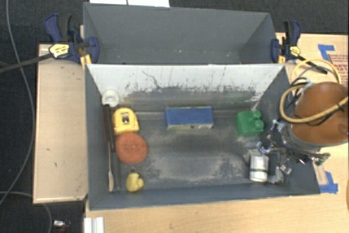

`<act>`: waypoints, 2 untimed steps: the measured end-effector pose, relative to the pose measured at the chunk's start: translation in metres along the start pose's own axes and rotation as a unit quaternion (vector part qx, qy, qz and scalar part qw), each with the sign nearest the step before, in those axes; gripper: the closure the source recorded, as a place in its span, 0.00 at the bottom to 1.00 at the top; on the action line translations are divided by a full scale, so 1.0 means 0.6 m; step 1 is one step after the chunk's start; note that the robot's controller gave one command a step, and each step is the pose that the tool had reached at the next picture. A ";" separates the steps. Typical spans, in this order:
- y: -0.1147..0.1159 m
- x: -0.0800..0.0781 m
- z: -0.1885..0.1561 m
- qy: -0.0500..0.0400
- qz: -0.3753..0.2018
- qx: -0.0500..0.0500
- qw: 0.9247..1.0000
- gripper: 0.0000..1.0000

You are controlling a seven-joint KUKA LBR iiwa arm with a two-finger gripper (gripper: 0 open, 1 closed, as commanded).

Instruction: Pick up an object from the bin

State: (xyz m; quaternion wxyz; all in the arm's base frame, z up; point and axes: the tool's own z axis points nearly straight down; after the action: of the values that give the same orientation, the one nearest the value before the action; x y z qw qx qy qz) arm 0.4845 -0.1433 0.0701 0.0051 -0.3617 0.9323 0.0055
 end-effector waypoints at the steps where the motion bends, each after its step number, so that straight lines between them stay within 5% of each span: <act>1: 0.009 0.002 -0.003 0.001 -0.103 0.002 0.995 1.00; 2: 0.009 0.002 -0.003 0.001 -0.104 0.002 0.995 1.00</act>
Offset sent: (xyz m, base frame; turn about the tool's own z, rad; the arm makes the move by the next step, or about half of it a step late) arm 0.0000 0.0000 0.0000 0.0000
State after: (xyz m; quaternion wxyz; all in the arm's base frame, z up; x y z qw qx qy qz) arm 0.4800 -0.1398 0.0720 0.0060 -0.4567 0.8896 0.0025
